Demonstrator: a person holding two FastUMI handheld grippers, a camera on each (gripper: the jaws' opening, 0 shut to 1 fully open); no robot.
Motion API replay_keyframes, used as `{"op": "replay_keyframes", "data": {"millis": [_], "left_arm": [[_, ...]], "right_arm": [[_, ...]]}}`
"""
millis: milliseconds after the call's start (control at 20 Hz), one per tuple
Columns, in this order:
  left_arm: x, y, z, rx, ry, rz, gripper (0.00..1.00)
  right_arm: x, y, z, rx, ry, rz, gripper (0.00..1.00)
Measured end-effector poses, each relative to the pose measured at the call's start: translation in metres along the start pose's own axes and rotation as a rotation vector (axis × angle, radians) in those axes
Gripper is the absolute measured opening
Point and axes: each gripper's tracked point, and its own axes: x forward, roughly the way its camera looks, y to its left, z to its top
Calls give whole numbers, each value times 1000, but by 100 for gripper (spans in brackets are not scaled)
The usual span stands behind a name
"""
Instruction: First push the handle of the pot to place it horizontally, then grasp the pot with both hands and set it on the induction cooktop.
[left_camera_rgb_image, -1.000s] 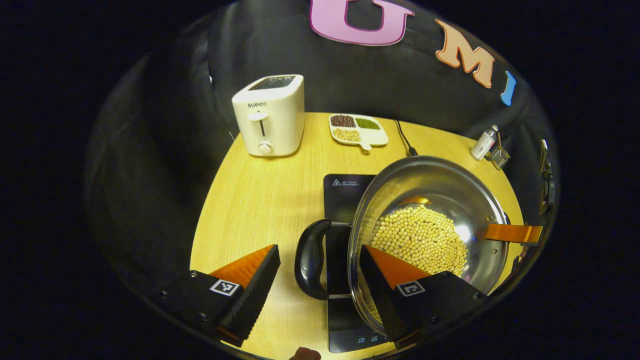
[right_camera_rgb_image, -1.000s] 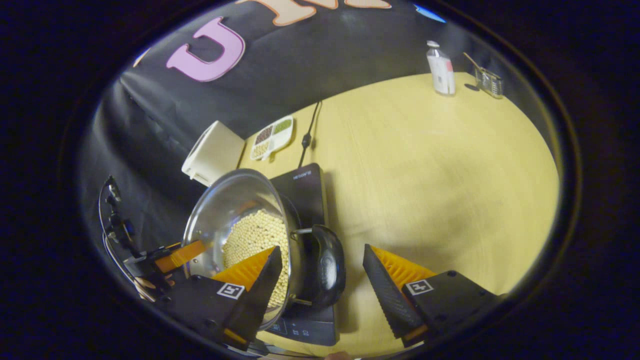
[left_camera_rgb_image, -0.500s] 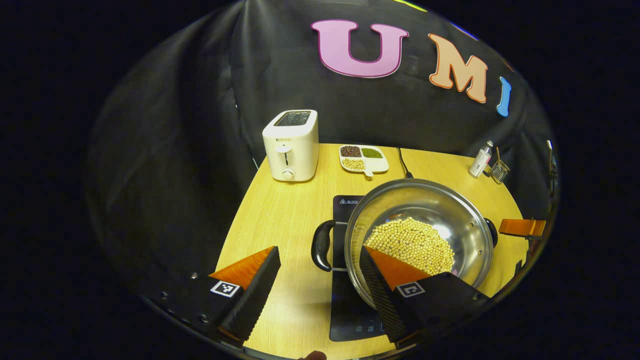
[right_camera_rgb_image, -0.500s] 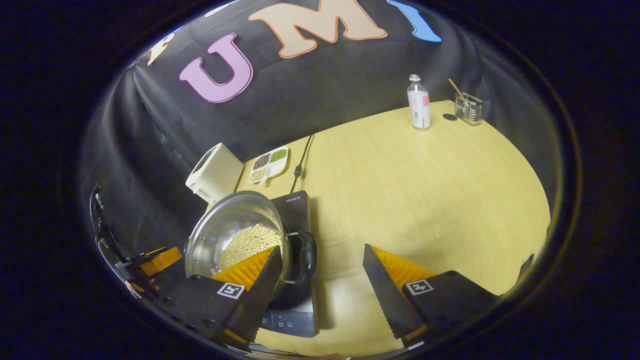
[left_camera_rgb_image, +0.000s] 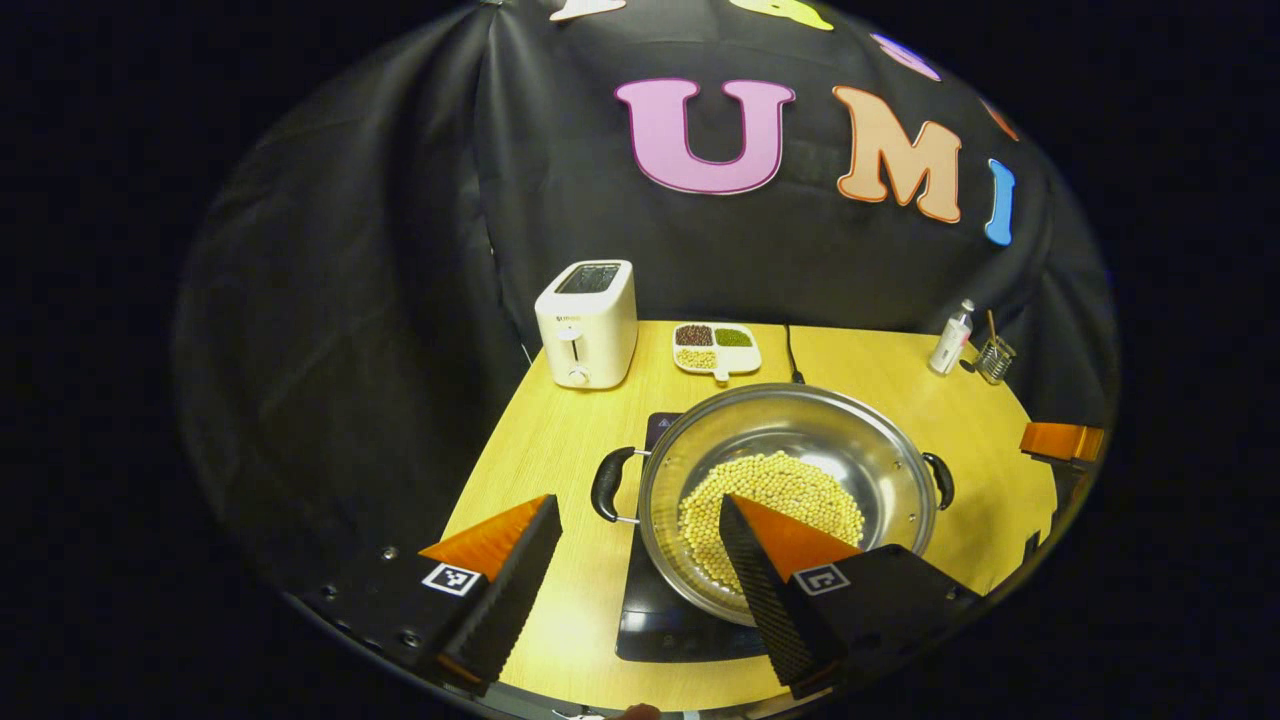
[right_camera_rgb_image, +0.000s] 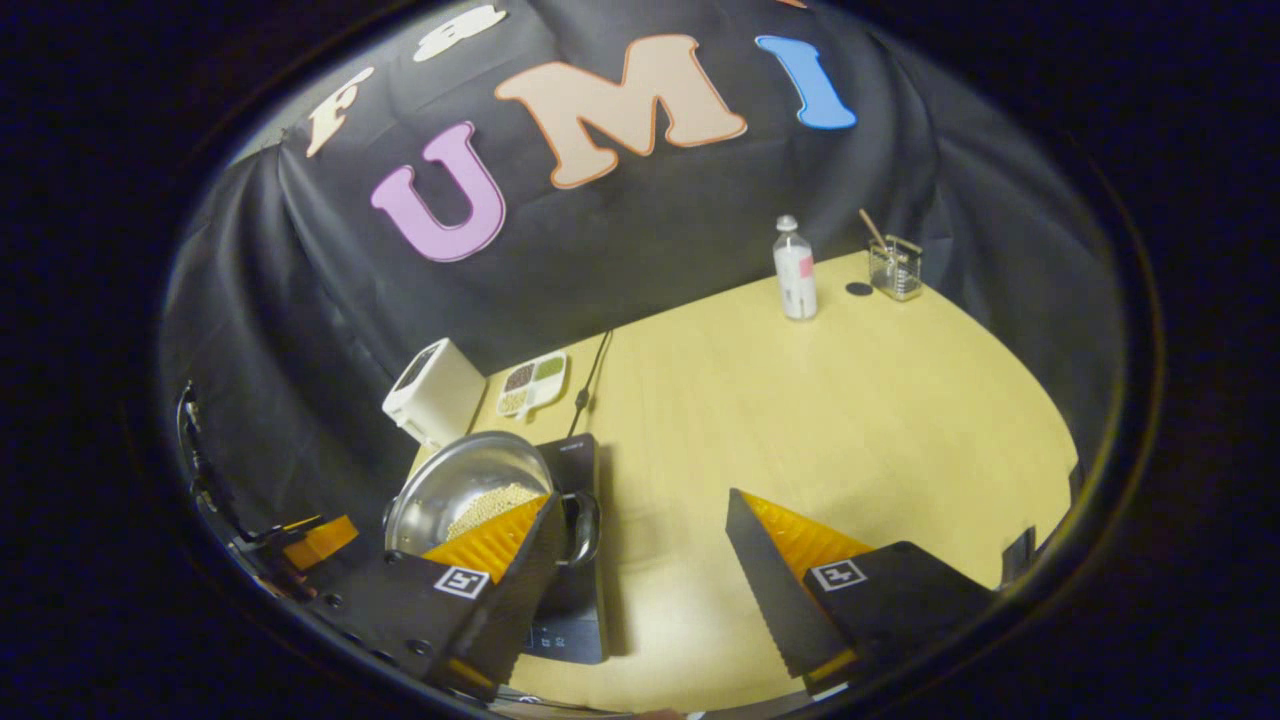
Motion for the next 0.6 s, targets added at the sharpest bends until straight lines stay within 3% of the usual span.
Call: {"op": "replay_keyframes", "data": {"millis": [50, 100, 200, 250, 350, 400, 450, 500, 550, 600], "left_arm": [[-7, -8, 3, -3, -8, 2, 97], [-13, -17, 8, -7, -17, 5, 98], [-28, -35, 20, -15, -53, 15, 97], [-38, -45, 25, -21, -75, 26, 97], [-57, -68, 40, -41, -124, 59, 97], [-68, -81, 46, -56, -146, 74, 97], [-77, -95, 51, -70, -167, 85, 97], [-87, -111, 58, -92, -191, 92, 100], [-96, -127, 63, -114, -215, 92, 94], [-103, -142, 70, -136, -238, 89, 97]], "right_arm": [[-6, -4, 9, -12, -23, 0, 92], [-12, -9, 19, -24, -45, 5, 100], [-25, -17, 39, -38, -76, 35, 100], [-31, -21, 50, -48, -92, 56, 93], [-40, -38, 72, -82, -113, 85, 93], [-44, -48, 82, -94, -120, 87, 100], [-48, -59, 95, -107, -133, 97, 100], [-54, -67, 108, -115, -151, 109, 92], [-59, -75, 120, -123, -168, 120, 92], [-65, -85, 132, -135, -186, 131, 92]]}}
